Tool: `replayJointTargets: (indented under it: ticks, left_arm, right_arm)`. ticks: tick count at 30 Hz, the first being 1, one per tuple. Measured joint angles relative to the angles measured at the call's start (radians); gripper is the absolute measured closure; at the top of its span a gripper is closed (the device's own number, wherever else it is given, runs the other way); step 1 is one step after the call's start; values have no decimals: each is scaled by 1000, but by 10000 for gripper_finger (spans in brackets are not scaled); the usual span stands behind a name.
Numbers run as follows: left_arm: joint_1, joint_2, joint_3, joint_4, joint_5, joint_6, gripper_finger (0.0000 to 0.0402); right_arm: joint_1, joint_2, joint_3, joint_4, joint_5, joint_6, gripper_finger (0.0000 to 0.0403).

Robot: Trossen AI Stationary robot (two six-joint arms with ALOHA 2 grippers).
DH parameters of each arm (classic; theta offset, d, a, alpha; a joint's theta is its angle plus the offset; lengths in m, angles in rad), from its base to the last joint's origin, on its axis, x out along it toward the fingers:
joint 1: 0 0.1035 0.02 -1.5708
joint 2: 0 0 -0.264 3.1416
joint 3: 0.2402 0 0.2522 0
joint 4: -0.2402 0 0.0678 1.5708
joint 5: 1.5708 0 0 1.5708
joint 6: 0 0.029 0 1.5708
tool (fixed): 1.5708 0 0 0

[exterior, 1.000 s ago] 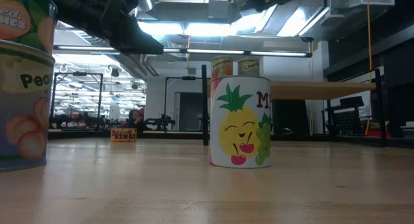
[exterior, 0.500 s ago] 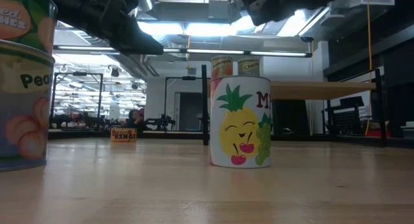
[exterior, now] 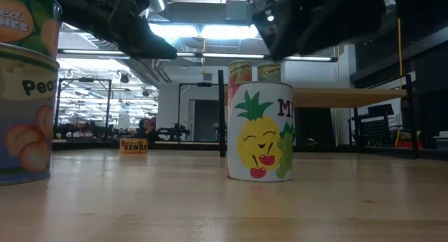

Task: Pick and place cans onto a shelf
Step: Put the white canned mixed fruits on the shelf

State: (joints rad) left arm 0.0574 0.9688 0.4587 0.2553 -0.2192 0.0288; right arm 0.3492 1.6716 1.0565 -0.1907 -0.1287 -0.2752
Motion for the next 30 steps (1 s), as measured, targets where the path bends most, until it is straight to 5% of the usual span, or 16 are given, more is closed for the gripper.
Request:
replayJointTargets:
  ticks: [30]
  left_arm:
    - [0,0,0,0,0,0,288]
  right_arm:
    - [-11,45,1,-24,5,-61,264]
